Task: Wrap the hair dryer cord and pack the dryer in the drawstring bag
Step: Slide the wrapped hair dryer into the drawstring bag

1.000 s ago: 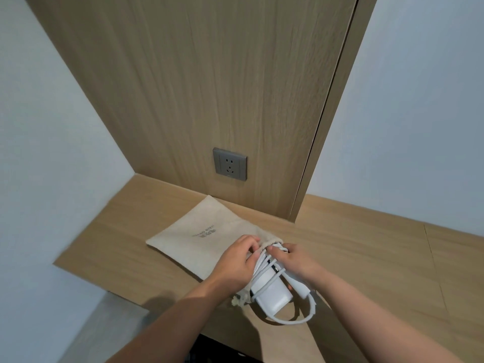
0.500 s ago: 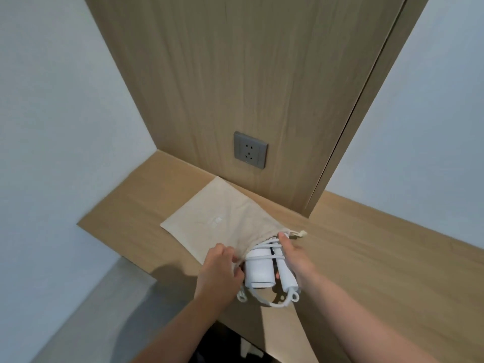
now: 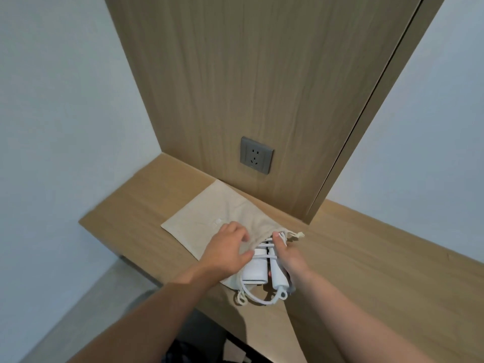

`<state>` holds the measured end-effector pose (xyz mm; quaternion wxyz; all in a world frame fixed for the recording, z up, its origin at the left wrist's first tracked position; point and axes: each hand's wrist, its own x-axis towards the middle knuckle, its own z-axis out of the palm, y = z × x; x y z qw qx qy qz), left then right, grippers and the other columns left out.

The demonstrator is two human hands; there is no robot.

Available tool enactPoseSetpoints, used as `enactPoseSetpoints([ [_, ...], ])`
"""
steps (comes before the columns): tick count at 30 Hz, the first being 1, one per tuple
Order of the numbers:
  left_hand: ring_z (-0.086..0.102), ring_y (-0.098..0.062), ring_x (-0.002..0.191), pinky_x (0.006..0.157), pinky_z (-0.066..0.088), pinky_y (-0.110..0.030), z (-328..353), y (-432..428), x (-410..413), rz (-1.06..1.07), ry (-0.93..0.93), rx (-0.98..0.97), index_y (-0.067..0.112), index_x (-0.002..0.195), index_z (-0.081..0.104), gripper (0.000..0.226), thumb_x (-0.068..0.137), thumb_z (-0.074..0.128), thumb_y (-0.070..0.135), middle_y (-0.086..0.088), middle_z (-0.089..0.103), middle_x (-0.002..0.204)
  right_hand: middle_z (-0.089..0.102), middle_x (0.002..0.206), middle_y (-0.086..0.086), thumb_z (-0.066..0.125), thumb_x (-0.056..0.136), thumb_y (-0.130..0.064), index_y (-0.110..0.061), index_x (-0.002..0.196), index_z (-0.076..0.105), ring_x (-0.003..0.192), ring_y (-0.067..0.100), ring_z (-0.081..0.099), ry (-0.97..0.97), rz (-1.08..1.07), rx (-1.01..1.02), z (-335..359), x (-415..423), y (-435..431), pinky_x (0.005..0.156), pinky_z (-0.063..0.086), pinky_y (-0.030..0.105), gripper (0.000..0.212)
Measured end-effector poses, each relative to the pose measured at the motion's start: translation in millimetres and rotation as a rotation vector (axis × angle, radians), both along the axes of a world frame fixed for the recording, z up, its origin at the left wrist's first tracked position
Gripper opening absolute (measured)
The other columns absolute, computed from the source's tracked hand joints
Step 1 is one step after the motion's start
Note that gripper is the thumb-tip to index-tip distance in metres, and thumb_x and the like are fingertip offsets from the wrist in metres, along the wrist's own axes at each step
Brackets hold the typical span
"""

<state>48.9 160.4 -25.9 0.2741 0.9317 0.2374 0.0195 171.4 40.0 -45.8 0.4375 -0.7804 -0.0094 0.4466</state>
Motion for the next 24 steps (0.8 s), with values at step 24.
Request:
enactPoseSetpoints([
  [24,0.06,-0.022,0.102,0.087,0.047,-0.036,-0.4,5.7,19.5,0.043,-0.043,-0.123,0.012,0.087,0.061,0.01,0.091,0.058,0.022,-0.003,0.066,0.109,0.057,0.112,-0.012,0.069,0.084,-0.009,-0.014,0.141,0.036,0.113,0.014,0.052,-0.069,0.481,0.241,2.0,21.8,-36.4,0.098,0.043,0.03,0.066],
])
